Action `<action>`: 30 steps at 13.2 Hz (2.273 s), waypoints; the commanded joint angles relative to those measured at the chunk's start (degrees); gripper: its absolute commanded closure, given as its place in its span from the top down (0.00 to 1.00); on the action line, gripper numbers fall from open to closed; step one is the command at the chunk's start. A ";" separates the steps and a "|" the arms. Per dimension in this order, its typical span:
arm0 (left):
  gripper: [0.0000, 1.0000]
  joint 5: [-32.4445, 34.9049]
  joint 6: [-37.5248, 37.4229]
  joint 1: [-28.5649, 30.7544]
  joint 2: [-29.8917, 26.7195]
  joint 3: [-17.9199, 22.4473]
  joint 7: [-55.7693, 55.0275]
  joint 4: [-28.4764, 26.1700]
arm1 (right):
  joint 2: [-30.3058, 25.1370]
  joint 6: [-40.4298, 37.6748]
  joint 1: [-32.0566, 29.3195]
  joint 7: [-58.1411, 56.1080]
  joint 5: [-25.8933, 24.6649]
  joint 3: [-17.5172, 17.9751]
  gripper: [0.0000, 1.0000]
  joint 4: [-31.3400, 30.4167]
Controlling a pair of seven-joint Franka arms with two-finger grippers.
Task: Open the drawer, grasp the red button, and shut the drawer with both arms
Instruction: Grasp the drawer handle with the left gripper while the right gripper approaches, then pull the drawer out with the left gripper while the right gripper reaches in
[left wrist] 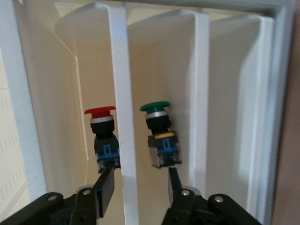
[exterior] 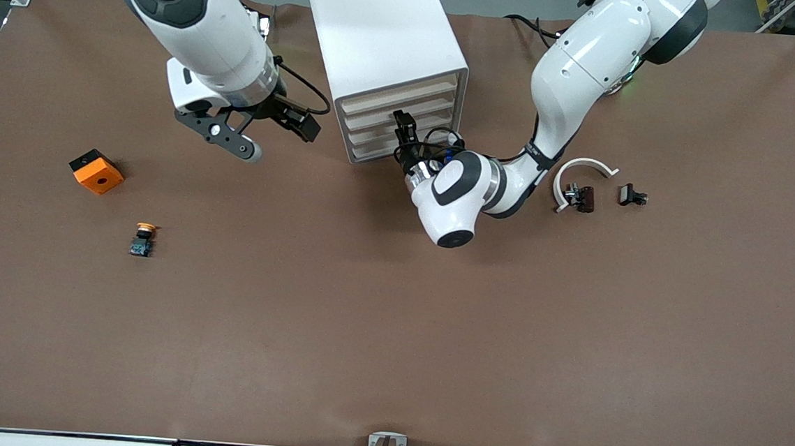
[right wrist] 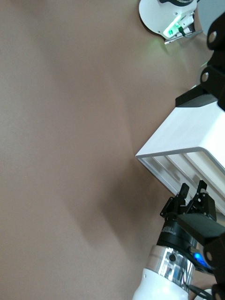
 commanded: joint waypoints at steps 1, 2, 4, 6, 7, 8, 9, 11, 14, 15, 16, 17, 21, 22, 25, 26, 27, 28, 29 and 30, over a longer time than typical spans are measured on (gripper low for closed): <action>0.23 -1.66 -1.88 -0.60 0.73 0.38 -1.21 0.73 | -0.34 1.55 2.47 5.04 1.25 -0.40 1.00 0.17; 0.09 -1.93 -1.88 -0.34 0.99 0.38 -1.30 0.73 | -0.26 1.64 3.00 6.19 1.25 -0.40 1.00 0.17; 0.00 -2.54 -1.88 0.19 1.08 1.17 -1.47 0.91 | 0.09 2.17 5.01 9.17 1.25 -0.40 1.00 0.17; 0.00 -2.81 -1.88 0.98 1.08 2.84 -1.47 1.17 | 0.71 4.27 6.95 13.38 1.33 -0.40 1.00 0.17; 0.00 -3.07 -1.79 1.76 1.08 3.11 -1.47 1.26 | 1.23 4.97 7.92 15.41 1.33 -0.40 1.00 0.17; 0.00 -3.42 -1.79 2.90 1.08 3.28 -1.47 1.26 | 1.59 5.59 8.80 16.99 1.33 -0.40 1.00 0.17; 0.00 -3.51 -1.62 4.22 1.08 3.28 -1.47 1.44 | 1.68 6.38 9.50 17.62 1.42 -0.40 1.00 0.08; 0.00 -3.60 -0.66 6.07 1.08 3.28 -1.56 2.57 | 2.73 7.00 10.99 18.93 1.33 -0.49 1.00 0.08; 0.00 -3.77 1.63 8.36 1.17 3.28 -0.95 3.80 | 4.57 9.98 13.46 23.85 1.25 -0.49 1.00 -0.18; 0.00 -3.95 2.68 9.41 1.34 3.28 -1.03 4.33 | 5.45 10.69 14.25 25.08 0.90 -0.49 1.00 -0.19; 0.00 -4.56 3.91 10.11 1.52 3.28 -1.03 4.42 | 6.24 11.65 14.60 25.18 0.81 -0.49 1.00 -0.19; 0.00 -5.26 4.36 10.55 1.52 3.28 -0.77 4.69 | 7.38 13.05 14.69 25.27 0.89 -0.58 1.00 -0.19; 0.86 -5.18 4.89 11.52 1.61 3.28 0.90 5.57 | 11.69 18.24 15.39 28.42 0.63 -0.58 1.00 -0.45; 1.00 -5.18 4.89 11.79 1.61 3.28 0.90 6.09 | 12.39 19.04 15.57 29.04 0.46 -0.58 1.00 -0.45; 1.00 -5.09 4.89 13.02 1.26 3.55 1.86 7.85 | 14.59 20.10 14.61 29.05 0.37 -0.75 1.00 -0.45; 1.00 -5.01 4.89 13.45 1.08 4.16 2.30 8.90 | 15.12 20.19 14.78 29.05 0.02 -0.93 1.00 -0.62; 1.00 -4.66 4.89 13.55 0.91 4.69 2.65 10.13 | 15.65 20.27 14.69 29.05 -0.77 -0.93 1.00 -0.71; 1.00 -4.31 4.89 13.55 0.73 5.73 2.74 11.44 | 15.65 20.28 14.69 29.05 -0.86 -0.93 1.00 -1.50; 1.00 -4.30 4.89 13.55 0.56 7.14 2.83 12.59 | 15.65 21.06 14.78 29.05 -0.86 -0.93 1.00 -3.16; 1.00 -4.30 4.89 13.55 0.47 8.80 3.27 13.21 | 15.57 21.68 14.78 29.14 -0.86 -0.93 1.00 -4.65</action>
